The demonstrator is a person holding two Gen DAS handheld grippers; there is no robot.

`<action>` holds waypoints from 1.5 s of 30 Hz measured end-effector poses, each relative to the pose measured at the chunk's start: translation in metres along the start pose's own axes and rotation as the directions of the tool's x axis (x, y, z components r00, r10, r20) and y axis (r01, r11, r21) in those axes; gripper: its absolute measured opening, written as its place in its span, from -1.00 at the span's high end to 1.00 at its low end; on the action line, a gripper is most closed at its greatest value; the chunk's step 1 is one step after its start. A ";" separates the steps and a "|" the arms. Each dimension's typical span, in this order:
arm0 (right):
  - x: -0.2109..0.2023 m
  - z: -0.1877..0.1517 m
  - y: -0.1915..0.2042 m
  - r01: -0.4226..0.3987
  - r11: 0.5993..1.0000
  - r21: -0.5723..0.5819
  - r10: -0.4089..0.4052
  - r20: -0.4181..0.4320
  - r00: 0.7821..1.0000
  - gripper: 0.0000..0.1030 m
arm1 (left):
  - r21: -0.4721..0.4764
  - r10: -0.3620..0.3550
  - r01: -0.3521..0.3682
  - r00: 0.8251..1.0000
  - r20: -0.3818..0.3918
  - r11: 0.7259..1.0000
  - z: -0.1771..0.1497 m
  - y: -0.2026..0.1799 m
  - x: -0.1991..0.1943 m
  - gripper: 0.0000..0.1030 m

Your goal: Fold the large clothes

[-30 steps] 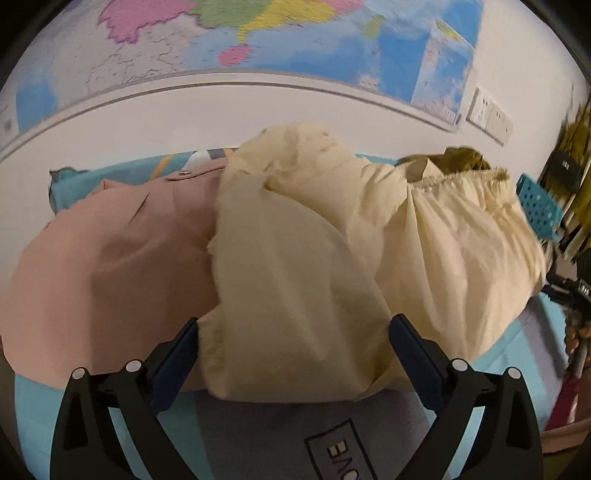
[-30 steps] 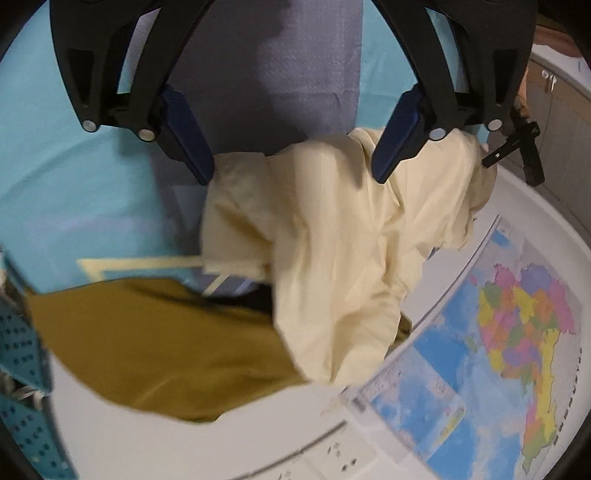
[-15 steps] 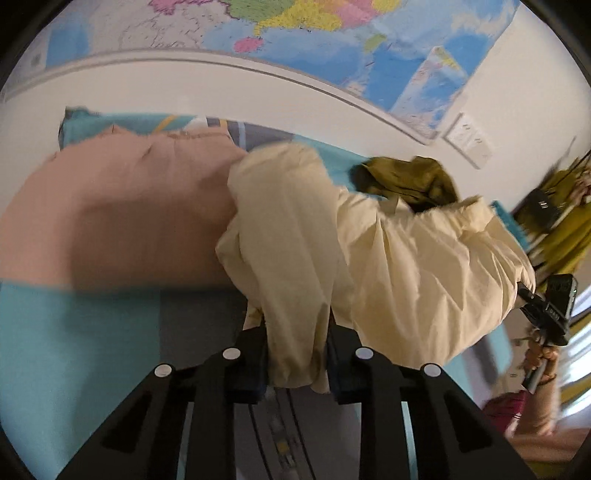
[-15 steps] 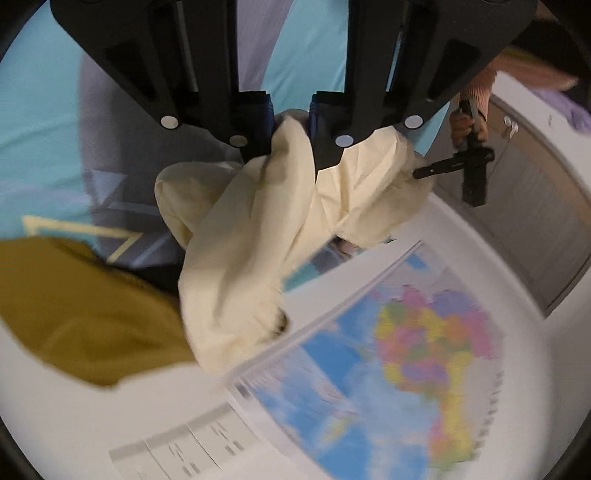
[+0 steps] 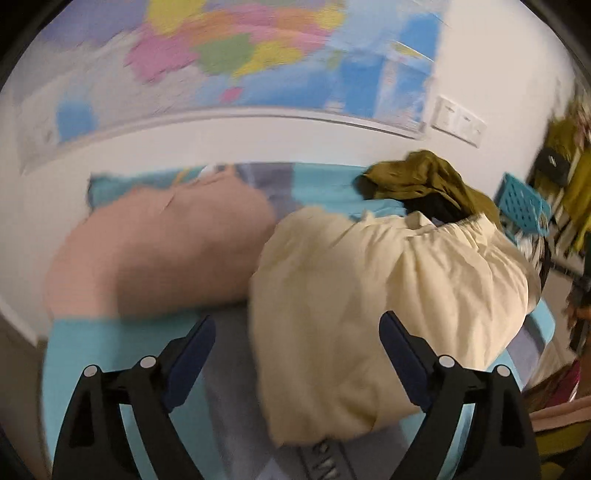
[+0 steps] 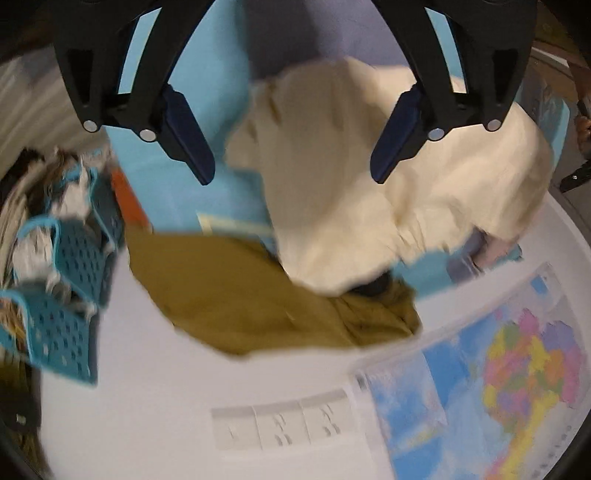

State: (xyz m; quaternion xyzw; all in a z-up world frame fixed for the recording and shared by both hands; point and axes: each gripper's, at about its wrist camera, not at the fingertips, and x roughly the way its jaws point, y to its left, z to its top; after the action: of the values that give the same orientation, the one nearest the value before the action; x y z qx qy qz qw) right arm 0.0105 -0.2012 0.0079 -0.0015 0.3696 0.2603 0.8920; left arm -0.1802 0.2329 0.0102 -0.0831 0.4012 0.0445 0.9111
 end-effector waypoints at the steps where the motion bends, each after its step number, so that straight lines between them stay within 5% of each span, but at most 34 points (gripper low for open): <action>1: 0.010 0.003 0.019 -0.046 0.997 -0.059 0.045 -0.022 0.999 -0.47 | 0.027 -0.009 0.010 1.000 -0.014 1.000 0.006 -0.011 0.009 -0.69; 4: 0.050 0.006 0.070 -0.105 0.974 -0.202 0.089 -0.087 0.992 -0.45 | 0.096 -0.011 0.018 0.998 -0.069 0.995 0.020 -0.037 0.048 -0.69; 8: 0.105 0.002 0.088 -0.097 0.961 -0.258 0.048 -0.191 0.981 -0.45 | 0.127 0.057 -0.036 0.985 -0.162 0.991 0.028 -0.060 0.098 -0.69; 9: 0.118 -0.001 0.090 -0.080 0.960 -0.266 0.025 -0.206 0.978 -0.33 | 0.128 0.070 -0.047 0.981 -0.180 0.991 0.029 -0.062 0.109 -0.68; 12: 0.132 -0.004 0.088 -0.058 0.955 -0.291 0.000 -0.196 0.981 0.64 | 0.108 0.089 -0.068 0.975 -0.205 0.992 0.031 -0.055 0.125 -0.50; 15: 0.126 0.008 0.078 -0.089 0.964 -0.249 0.050 -0.160 0.986 0.89 | 0.086 0.119 -0.104 0.972 -0.203 0.991 0.037 -0.048 0.133 -0.18; 17: 0.116 0.022 0.081 -0.059 0.965 -0.256 0.039 -0.080 0.996 0.91 | 0.055 0.141 -0.133 0.970 -0.196 0.990 0.043 -0.038 0.138 0.02; 20: 0.105 0.045 0.083 -0.046 0.973 -0.226 0.056 0.037 0.998 0.91 | -0.015 0.127 -0.131 0.976 -0.178 0.991 0.053 -0.022 0.139 0.05; 26: 0.169 0.024 0.084 -0.036 0.964 -0.264 -0.010 -0.171 0.985 0.82 | -0.075 0.147 -0.159 0.978 -0.146 0.984 0.052 -0.006 0.145 -0.03; 29: 0.158 0.022 0.076 -0.053 0.971 -0.234 0.016 -0.158 0.987 0.67 | -0.033 0.157 -0.163 0.979 -0.130 0.986 0.049 -0.014 0.140 -0.28; 31: 0.136 0.024 0.071 -0.065 0.976 -0.208 0.042 -0.112 0.993 0.20 | -0.020 0.158 -0.161 0.981 -0.111 0.987 0.049 -0.018 0.133 -0.38; 33: 0.110 0.022 0.067 -0.094 0.976 -0.197 0.083 -0.066 0.994 0.07 | -0.010 0.153 -0.155 0.983 -0.099 0.988 0.047 -0.021 0.123 -0.41; 39: 0.060 -0.003 0.013 -0.132 0.986 -0.097 0.132 -0.013 0.991 0.09 | -0.004 0.094 -0.095 0.993 -0.075 0.995 0.028 -0.017 0.101 -0.51; 42: 0.080 -0.020 -0.021 -0.109 0.994 0.002 0.109 -0.084 0.990 0.28 | 0.004 0.118 -0.118 0.989 -0.094 0.993 0.019 -0.009 0.112 -0.51; 45: 0.090 -0.028 -0.048 -0.102 0.989 0.111 0.111 -0.081 0.991 0.19 | -0.026 0.090 -0.093 0.991 -0.102 0.995 0.017 0.000 0.122 -0.54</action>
State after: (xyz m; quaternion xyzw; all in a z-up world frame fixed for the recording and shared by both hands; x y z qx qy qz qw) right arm 0.0676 -0.2067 -0.0810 0.0544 0.4207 0.2871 0.8588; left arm -0.0854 0.2380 -0.0682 -0.0808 0.4495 0.0880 0.8853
